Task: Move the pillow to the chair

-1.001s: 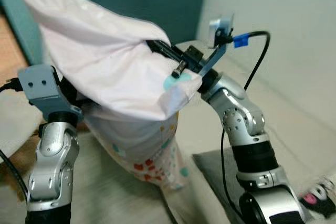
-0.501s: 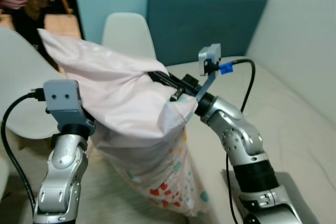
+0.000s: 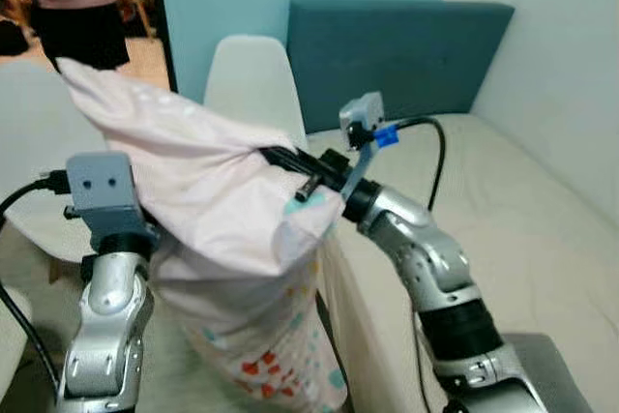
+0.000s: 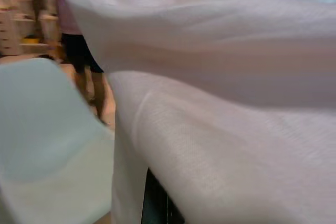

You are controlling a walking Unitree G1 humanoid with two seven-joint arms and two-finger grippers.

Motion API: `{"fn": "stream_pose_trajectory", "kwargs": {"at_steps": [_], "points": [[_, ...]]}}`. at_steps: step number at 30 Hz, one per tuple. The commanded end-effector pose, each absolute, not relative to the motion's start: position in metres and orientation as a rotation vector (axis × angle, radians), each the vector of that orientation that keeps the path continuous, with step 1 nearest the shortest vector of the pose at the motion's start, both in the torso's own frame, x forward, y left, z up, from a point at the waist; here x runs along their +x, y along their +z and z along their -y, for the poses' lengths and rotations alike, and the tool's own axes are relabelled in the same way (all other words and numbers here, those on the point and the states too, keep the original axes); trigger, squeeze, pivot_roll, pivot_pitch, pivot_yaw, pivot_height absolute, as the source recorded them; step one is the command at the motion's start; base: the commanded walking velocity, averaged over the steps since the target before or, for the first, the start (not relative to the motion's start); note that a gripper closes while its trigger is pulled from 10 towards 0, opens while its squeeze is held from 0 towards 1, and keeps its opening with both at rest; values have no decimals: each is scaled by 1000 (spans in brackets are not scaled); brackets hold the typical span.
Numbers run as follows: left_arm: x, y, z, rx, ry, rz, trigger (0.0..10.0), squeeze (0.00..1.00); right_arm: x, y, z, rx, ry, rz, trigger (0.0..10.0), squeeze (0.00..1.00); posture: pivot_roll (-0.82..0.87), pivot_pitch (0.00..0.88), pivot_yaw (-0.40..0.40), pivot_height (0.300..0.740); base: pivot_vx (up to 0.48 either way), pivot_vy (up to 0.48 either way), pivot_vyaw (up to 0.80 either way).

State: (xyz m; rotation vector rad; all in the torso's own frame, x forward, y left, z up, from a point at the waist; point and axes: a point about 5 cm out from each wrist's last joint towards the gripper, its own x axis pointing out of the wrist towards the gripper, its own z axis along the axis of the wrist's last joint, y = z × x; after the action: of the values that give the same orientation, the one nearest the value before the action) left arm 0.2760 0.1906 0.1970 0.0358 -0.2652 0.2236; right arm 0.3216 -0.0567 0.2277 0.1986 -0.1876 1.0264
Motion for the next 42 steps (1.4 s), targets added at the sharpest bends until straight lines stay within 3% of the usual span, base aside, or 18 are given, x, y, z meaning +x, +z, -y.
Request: {"fn": "stream_pose_trajectory", "kwargs": {"at_steps": [1, 16, 20, 32, 42], "points": [[278, 192, -183, 37, 197, 243, 10000, 0, 322, 240, 60, 193, 1009, 256, 10000, 0, -1, 0, -74, 735, 480, 0, 700], [281, 194, -180, 40, 182, 246, 10000, 0, 324, 239, 61, 177, 981, 262, 10000, 0, -3, 0, -66, 735, 480, 0, 780], [281, 195, -179, 39, 172, 249, 10000, 0, 334, 238, 68, 193, 881, 247, 10000, 0, -1, 0, -65, 735, 480, 0, 0], [282, 195, -176, 37, 149, 251, 10000, 0, 341, 242, 74, 212, 825, 246, 10000, 0, 0, 0, -62, 735, 480, 0, 0], [282, 195, -169, 43, 111, 253, 10000, 0, 347, 249, 81, 273, 782, 261, 10000, 0, -1, 0, -62, 735, 480, 0, -738]]}}
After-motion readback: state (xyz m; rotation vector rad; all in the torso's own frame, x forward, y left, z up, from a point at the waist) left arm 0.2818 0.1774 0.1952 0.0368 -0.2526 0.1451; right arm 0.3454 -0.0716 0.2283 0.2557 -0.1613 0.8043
